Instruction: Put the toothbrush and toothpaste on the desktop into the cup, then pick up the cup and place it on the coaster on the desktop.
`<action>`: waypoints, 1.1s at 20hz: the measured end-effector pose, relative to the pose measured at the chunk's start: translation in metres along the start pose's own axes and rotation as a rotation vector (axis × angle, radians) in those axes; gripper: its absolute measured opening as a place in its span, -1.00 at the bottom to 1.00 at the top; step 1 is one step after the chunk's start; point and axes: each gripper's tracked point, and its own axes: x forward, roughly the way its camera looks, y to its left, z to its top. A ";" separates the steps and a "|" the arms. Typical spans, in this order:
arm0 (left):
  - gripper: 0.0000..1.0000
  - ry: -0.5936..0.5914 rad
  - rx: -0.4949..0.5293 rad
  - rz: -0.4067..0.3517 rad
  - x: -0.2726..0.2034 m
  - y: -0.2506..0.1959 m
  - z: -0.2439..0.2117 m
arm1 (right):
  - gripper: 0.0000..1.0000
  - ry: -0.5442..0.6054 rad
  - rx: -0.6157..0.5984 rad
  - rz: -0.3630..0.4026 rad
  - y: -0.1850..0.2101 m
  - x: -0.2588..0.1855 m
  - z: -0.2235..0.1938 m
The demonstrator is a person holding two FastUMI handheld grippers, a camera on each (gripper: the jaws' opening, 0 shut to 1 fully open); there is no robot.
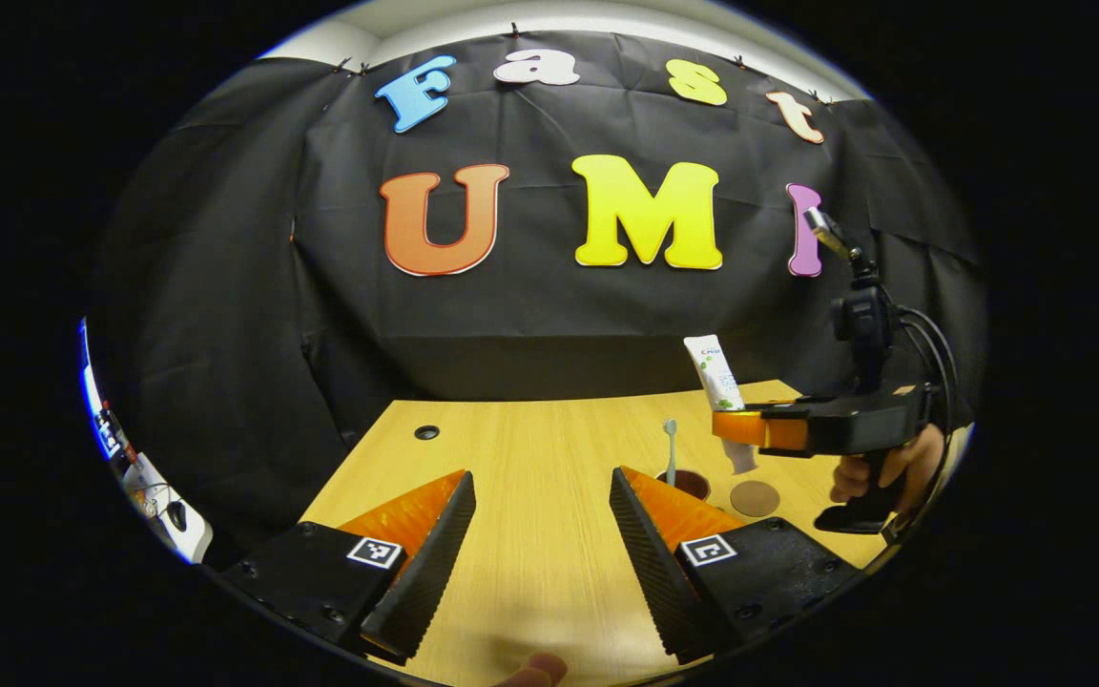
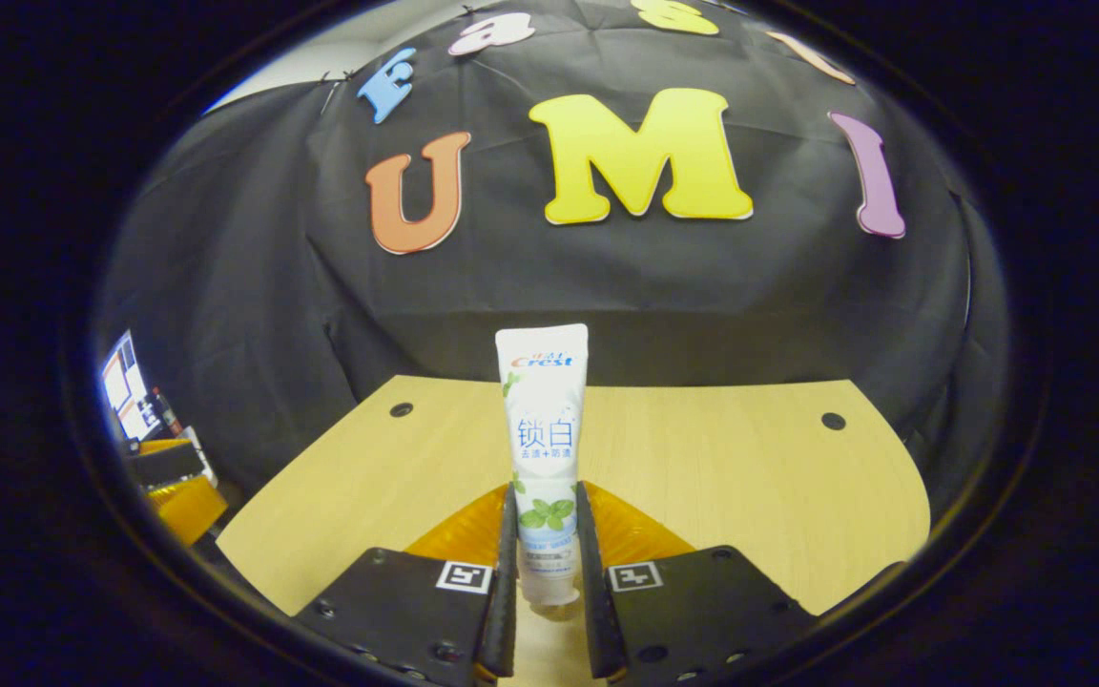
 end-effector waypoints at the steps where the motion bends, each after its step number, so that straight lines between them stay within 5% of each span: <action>1: 0.80 0.007 -0.005 0.004 -0.005 0.004 -0.001 | -0.41 -0.004 -0.012 0.002 0.003 0.010 -0.004; 8: 0.81 0.091 -0.062 0.034 -0.007 0.018 -0.028 | -0.36 0.031 -0.005 -0.023 0.001 0.043 -0.025; 18: 0.81 0.101 -0.092 -0.046 0.012 -0.024 -0.020 | -0.29 0.002 -0.081 0.006 0.008 0.009 -0.010; 20: 0.81 0.099 -0.100 -0.056 0.015 -0.031 -0.018 | 0.00 -0.001 -0.089 0.018 0.011 -0.008 -0.006; 22: 0.81 0.098 -0.109 -0.064 0.021 -0.042 -0.015 | 0.07 -0.007 -0.080 0.049 0.015 -0.026 0.004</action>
